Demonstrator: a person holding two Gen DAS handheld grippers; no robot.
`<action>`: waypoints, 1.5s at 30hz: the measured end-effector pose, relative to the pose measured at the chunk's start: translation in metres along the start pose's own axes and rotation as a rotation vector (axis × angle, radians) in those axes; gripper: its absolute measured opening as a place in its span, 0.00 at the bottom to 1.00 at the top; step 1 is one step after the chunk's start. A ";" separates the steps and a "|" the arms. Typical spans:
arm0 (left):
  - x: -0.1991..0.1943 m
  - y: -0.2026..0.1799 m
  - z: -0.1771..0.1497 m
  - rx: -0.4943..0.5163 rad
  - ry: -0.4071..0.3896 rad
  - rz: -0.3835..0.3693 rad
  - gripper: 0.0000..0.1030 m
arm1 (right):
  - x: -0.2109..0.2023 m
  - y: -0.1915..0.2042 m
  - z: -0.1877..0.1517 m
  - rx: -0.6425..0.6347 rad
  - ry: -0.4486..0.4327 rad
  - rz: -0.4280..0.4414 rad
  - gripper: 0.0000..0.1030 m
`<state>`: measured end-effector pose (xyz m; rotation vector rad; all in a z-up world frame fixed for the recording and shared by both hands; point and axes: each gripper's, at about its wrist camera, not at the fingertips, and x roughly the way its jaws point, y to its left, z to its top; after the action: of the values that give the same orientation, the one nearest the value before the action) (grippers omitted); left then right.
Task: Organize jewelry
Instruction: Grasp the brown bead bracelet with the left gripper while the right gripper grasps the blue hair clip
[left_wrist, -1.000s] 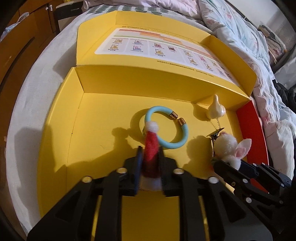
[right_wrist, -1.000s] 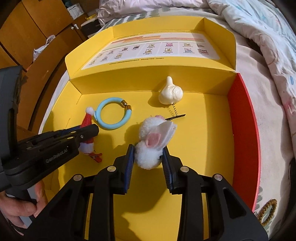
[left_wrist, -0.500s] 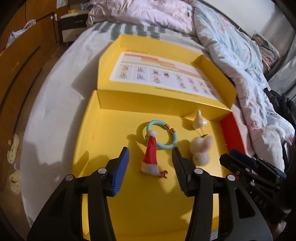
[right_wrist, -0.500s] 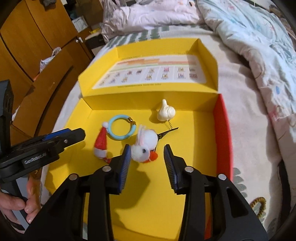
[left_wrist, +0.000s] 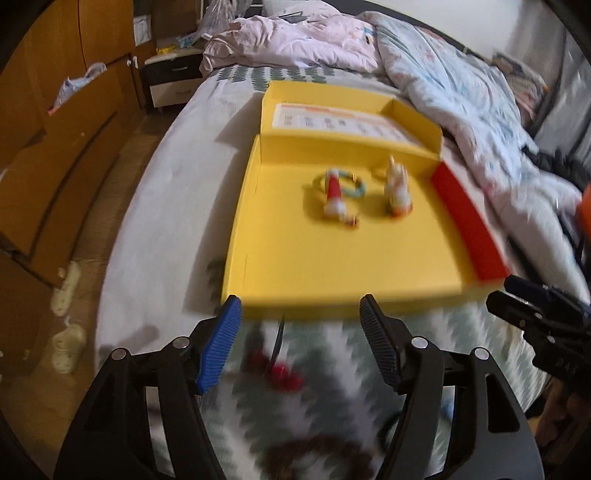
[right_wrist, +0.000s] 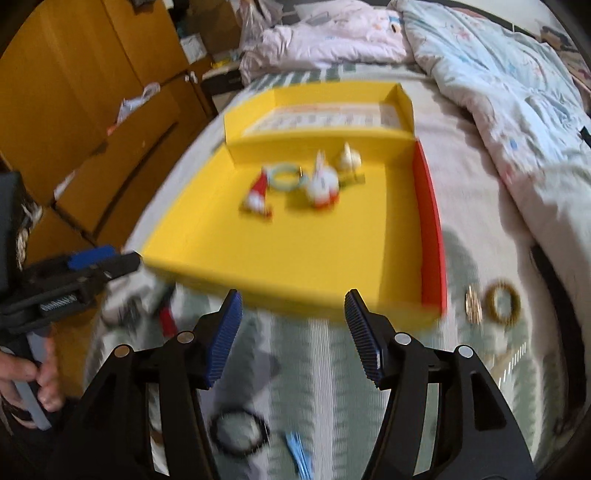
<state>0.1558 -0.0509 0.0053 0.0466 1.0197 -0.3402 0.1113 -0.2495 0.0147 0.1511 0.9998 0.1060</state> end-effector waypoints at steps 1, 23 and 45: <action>-0.003 -0.001 -0.010 0.007 -0.003 -0.001 0.64 | 0.000 0.000 -0.010 0.004 0.014 -0.007 0.59; 0.030 -0.005 -0.114 0.066 0.177 0.136 0.68 | 0.017 0.027 -0.130 -0.084 0.186 -0.162 0.53; 0.046 -0.005 -0.131 0.088 0.213 0.168 0.76 | 0.039 0.025 -0.135 -0.138 0.206 -0.269 0.38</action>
<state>0.0676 -0.0421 -0.1023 0.2511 1.2023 -0.2300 0.0181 -0.2078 -0.0850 -0.1231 1.2048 -0.0572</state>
